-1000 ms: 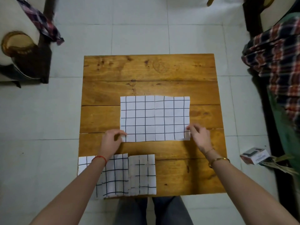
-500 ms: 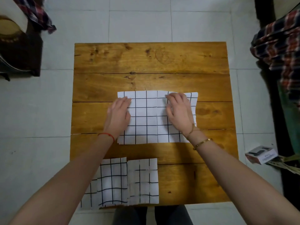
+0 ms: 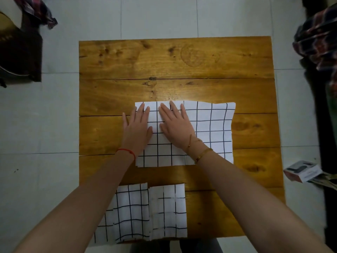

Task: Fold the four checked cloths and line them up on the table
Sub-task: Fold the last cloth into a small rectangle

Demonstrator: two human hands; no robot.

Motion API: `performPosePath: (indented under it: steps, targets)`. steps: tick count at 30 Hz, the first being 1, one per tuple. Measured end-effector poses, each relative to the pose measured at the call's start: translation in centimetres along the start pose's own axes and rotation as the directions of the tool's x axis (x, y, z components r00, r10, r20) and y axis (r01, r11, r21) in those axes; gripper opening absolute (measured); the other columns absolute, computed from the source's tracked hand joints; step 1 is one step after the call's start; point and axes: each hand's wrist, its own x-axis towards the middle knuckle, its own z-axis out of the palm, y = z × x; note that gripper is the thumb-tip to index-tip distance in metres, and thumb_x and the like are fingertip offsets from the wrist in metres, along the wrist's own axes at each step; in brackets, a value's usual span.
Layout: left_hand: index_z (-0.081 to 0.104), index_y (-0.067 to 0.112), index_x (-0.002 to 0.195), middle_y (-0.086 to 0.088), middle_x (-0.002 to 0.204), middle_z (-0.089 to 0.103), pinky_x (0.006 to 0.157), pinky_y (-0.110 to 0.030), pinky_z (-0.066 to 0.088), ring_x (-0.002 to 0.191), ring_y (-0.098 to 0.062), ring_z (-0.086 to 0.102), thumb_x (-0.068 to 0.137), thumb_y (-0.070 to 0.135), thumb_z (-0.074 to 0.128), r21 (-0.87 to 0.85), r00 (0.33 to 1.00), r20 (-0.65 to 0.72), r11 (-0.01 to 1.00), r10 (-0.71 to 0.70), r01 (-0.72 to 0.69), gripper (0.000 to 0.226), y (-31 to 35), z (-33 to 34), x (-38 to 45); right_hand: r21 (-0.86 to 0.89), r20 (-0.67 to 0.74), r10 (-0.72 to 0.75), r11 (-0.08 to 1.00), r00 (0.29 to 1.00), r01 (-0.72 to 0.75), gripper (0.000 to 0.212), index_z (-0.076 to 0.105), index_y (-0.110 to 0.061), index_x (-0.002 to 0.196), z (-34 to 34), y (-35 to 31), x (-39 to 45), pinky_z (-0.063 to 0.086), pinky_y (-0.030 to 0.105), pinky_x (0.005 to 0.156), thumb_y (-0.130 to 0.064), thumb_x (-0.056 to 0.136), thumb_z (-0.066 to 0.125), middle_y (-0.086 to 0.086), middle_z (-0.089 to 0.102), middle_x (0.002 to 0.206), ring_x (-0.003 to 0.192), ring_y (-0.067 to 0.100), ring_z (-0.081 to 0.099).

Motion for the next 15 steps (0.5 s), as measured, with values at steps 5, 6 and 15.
performPosePath:
  steps: [5, 6, 15]
  targets:
    - [0.02, 0.014, 0.153, -0.007, 0.161, 0.016, 0.116, -0.062, 0.01, 0.148, -0.033, 0.013, 0.094, 0.03, 0.047, 0.017, 1.0, -0.007, 1.0, -0.015, 0.015, 0.067, 0.4, 0.0, -0.2, -0.021, -0.031, 0.129, 0.991, 0.991, -0.13, 0.061, 0.02, -0.01, 0.153, 0.4, 2.8, -2.1, 0.006, 0.056, 0.119, -0.041, 0.101, 0.016, 0.005, 0.019, 0.161, 0.15, 0.029, 0.007]
    - [0.022, 0.014, 0.153, -0.008, 0.161, 0.017, 0.116, -0.062, 0.01, 0.148, -0.033, 0.013, 0.094, 0.028, 0.047, 0.015, 1.0, -0.01, 1.0, -0.022, 0.022, 0.066, 0.6, 0.0, -0.2, -0.023, -0.047, 0.172, 0.985, 0.984, -0.173, 0.061, 0.021, -0.009, 0.153, 0.5, 3.6, -2.6, 0.005, 0.057, 0.119, -0.04, 0.101, 0.017, 0.006, 0.021, 0.16, 0.15, 0.03, 0.007]
    - [0.019, 0.014, 0.153, -0.007, 0.161, 0.014, 0.116, -0.061, 0.008, 0.148, -0.033, 0.01, 0.094, 0.027, 0.044, 0.032, 0.999, -0.017, 0.999, -0.04, 0.041, 0.066, 0.9, 0.4, -0.3, 0.018, -0.114, 0.476, 0.879, 0.872, -0.477, 0.062, 0.012, -0.014, 0.155, 0.7, 10.7, -7.4, -0.007, 0.056, 0.118, -0.046, 0.101, 0.01, 0.001, 0.013, 0.162, 0.15, 0.027, -0.005]
